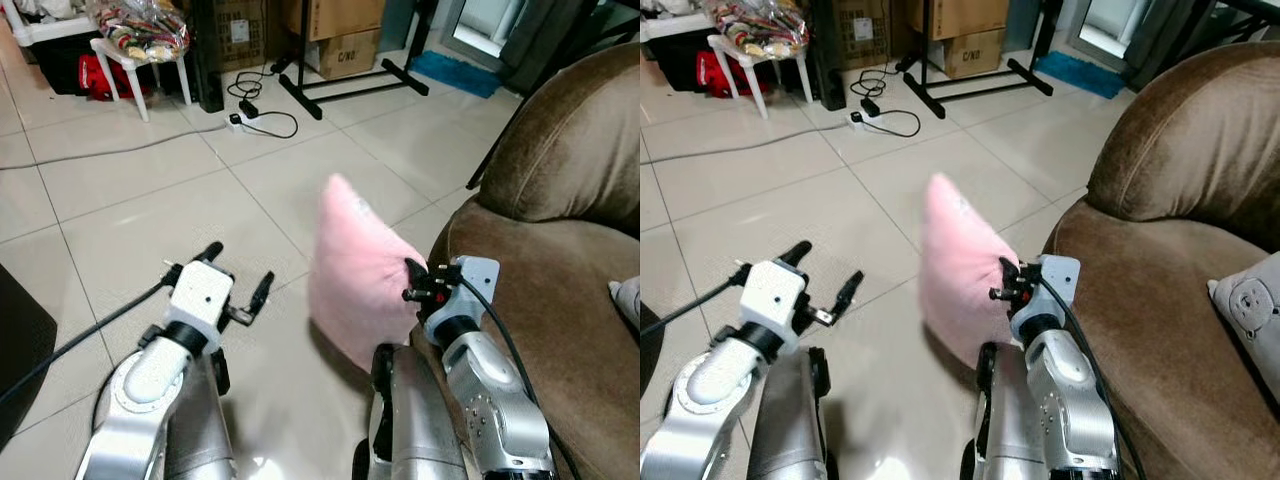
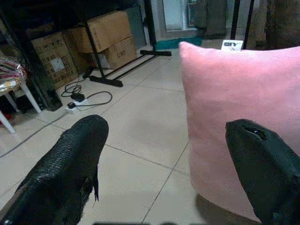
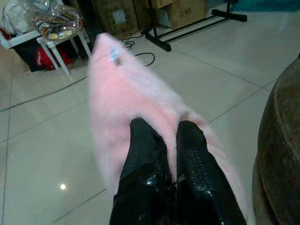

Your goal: Move the pillow to the sofa from floor

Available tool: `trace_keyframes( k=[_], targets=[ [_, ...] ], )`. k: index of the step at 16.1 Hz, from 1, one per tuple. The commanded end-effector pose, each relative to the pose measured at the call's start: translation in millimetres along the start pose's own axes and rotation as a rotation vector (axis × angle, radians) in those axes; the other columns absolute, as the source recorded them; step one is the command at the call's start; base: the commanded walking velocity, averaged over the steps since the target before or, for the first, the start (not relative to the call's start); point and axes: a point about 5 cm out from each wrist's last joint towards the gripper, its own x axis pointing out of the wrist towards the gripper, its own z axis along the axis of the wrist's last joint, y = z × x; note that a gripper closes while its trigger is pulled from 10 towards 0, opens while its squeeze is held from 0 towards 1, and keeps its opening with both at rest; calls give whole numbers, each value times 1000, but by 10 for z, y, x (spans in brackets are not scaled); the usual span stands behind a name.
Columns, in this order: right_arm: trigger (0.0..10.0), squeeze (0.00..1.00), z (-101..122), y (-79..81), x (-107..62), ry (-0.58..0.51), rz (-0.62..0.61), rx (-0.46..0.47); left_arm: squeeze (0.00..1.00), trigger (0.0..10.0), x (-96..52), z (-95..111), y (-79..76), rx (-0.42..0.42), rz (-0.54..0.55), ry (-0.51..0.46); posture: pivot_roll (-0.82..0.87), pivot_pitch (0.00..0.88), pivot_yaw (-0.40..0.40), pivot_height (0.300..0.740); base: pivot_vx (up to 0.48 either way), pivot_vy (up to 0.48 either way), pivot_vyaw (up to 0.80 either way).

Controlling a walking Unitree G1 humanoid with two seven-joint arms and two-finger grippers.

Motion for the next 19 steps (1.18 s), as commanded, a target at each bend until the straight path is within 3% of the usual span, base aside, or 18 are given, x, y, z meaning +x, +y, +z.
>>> trace_keyframes(
  k=[1,3,7,19],
  targets=[
    [10000,0,150,-2,-9,-55,5,-14,0,10000,-4,-20,-14,-9,4,8,26,0,-92,515,0,0,0],
    [10000,0,141,-19,-9,-28,-8,-54,0,10000,-28,-39,28,-24,40,17,39,0,-103,540,0,0,0],
    [10000,0,170,-37,6,-22,-23,-46,0,10000,-39,-30,69,-5,65,11,43,0,-102,580,0,0,0],
    [10000,0,144,-65,-21,-5,-50,-44,0,10000,1,-40,61,0,54,17,29,0,-91,695,0,0,0]
  ],
)
